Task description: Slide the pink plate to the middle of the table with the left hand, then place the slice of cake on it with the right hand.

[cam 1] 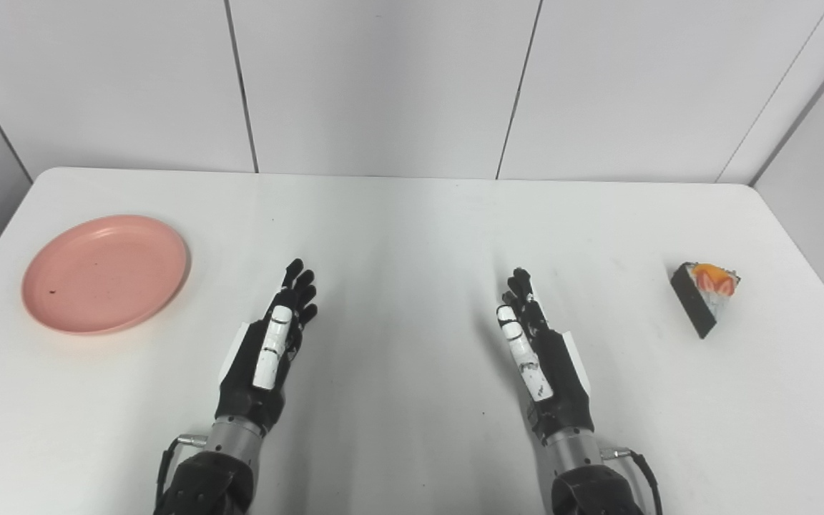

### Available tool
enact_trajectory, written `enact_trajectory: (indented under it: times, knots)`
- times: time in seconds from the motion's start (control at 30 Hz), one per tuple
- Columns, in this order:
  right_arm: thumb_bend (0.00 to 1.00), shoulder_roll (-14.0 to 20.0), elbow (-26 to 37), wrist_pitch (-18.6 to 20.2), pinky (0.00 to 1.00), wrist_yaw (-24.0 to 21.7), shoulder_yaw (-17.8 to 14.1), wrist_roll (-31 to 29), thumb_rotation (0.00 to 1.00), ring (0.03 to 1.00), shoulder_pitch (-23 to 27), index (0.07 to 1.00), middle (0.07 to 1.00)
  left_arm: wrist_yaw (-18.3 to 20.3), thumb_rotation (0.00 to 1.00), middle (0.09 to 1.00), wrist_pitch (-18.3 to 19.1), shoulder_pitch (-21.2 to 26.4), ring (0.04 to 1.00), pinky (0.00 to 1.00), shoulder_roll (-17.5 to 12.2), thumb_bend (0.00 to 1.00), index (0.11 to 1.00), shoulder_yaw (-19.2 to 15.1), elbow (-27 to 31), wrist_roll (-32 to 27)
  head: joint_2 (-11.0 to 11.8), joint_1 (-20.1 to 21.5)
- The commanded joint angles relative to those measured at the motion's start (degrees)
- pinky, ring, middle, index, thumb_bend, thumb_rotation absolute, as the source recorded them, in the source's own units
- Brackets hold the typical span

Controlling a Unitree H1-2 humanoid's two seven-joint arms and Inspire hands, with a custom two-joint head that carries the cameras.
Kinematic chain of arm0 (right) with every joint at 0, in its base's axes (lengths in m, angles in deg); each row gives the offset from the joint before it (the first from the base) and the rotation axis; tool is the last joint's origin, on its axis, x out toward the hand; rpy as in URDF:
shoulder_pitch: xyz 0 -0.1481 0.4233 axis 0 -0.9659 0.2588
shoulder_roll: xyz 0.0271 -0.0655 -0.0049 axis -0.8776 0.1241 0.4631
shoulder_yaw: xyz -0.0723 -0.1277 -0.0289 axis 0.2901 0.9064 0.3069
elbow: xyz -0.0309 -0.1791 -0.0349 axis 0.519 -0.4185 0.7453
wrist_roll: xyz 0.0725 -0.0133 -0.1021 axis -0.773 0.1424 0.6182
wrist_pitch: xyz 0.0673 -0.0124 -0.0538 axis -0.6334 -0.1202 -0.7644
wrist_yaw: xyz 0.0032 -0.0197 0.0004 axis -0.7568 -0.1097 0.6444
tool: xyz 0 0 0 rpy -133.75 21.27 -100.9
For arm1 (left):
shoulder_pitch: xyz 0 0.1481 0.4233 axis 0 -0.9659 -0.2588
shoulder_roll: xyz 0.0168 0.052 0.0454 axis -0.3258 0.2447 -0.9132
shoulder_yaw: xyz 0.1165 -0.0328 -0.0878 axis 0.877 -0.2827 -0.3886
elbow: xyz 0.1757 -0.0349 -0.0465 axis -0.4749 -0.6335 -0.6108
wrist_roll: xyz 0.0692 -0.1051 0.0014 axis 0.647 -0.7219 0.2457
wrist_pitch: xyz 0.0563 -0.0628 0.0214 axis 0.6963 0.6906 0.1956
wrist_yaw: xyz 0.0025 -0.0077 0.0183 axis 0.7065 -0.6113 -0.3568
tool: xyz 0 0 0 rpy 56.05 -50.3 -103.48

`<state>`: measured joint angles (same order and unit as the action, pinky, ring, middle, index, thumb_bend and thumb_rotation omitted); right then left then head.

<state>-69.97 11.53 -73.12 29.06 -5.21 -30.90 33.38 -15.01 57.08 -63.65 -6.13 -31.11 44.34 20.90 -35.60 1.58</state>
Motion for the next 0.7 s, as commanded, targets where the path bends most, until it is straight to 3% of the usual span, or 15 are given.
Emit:
enact_trajectory:
  times: [0.0, 0.03, 0.07, 0.1, 0.13, 0.17, 0.2, 0.3, 0.33, 0.37, 0.53, 0.67]
  knots:
    - [0.56, 0.07, 1.03, -1.96, 1.00, -0.09, -0.16, -0.02, 0.80, 1.000, 1.02, 1.000, 1.000, -0.22, 1.00, 1.000, 0.04, 0.24, 1.000, 1.00, 0.13, 0.66, 1.000, 0.29, 0.34, 0.40, 1.01, -3.58]
    - [0.56, 0.31, 0.90, -2.15, 1.00, -0.21, -0.24, -0.06, 0.81, 1.000, 0.97, 1.000, 1.000, -0.45, 1.00, 1.000, 0.08, 0.24, 1.000, 1.00, 0.41, 0.65, 1.000, 0.36, 0.27, 0.54, 1.01, -3.58]
    - [0.56, 0.82, 0.78, -2.54, 1.00, -0.60, -0.44, -0.45, 0.81, 1.000, 0.83, 1.000, 1.000, -0.92, 1.00, 1.000, -0.31, 0.29, 1.000, 1.00, 1.00, 0.65, 1.000, 0.44, -0.15, 0.81, 2.02, -7.82]
    - [0.56, 1.17, 0.71, -2.80, 1.00, -0.87, -0.59, -0.74, 0.81, 1.000, 0.74, 1.000, 1.000, -1.25, 1.00, 1.000, -0.62, 0.32, 1.000, 1.00, 1.39, 0.65, 1.000, 0.49, -0.46, 0.99, 2.02, -7.82]
    - [0.56, 1.65, 0.63, -3.03, 1.00, -1.23, -0.88, -1.23, 0.82, 1.000, 0.58, 1.000, 1.000, -1.64, 1.00, 1.000, -1.00, 0.38, 1.000, 1.00, 1.88, 0.65, 1.000, 0.60, -0.88, 1.29, 3.35, -11.99]
    - [0.57, 2.07, 0.65, -3.18, 1.00, -1.45, -1.16, -1.56, 0.83, 1.000, 0.35, 1.000, 1.000, -2.13, 1.00, 1.000, -1.64, 0.66, 1.000, 1.00, 2.43, 0.64, 1.000, 0.55, -1.46, 1.53, 3.80, -13.23]
    - [0.57, 2.61, 0.44, -3.75, 1.00, -1.70, -1.51, -1.96, 0.83, 1.000, 0.07, 1.000, 1.000, -3.12, 1.00, 1.000, -3.01, 1.55, 1.000, 1.00, 3.22, 0.64, 1.000, 0.20, -2.82, 1.88, 5.26, -16.60]
    - [0.53, 3.47, -0.55, -5.30, 1.00, -2.27, -2.26, -3.25, 0.84, 1.000, -0.25, 1.000, 1.000, -6.34, 0.97, 0.993, -7.34, 3.82, 0.995, 1.00, 5.43, 0.63, 0.988, -1.51, -6.53, 2.39, 6.43, -19.68]
    - [0.53, 3.27, -1.31, -6.29, 1.00, -2.04, -3.05, -4.27, 0.84, 1.000, -0.25, 1.000, 1.000, -7.51, 0.95, 0.988, -8.72, 5.12, 0.992, 1.00, 6.13, 0.63, 0.981, -2.68, -7.79, 1.79, 7.80, -23.12]
    - [0.52, 3.10, -1.86, -7.02, 1.00, -1.88, -3.64, -5.00, 0.77, 1.000, -0.25, 1.000, 1.000, -8.27, 0.93, 0.980, -9.70, 6.05, 0.987, 1.00, 6.60, 0.63, 0.969, -3.50, -8.68, 1.36, 7.80, -23.12]
    - [0.50, 3.16, -3.24, -7.92, 1.00, -2.16, -4.99, -6.88, 0.75, 1.000, -0.01, 1.000, 1.000, -8.52, 1.00, 1.000, -10.92, 11.70, 1.000, 1.00, 3.84, 0.72, 0.999, -6.46, -11.56, 0.76, 11.04, -29.24]
    - [0.44, 3.89, -2.41, -6.86, 1.00, -3.08, -4.61, -7.36, 0.84, 1.000, -0.28, 1.000, 1.000, -10.18, 1.00, 0.983, -9.38, 14.17, 0.999, 1.00, 2.01, 0.74, 0.979, -9.42, -9.70, 0.39, 12.47, -30.57]
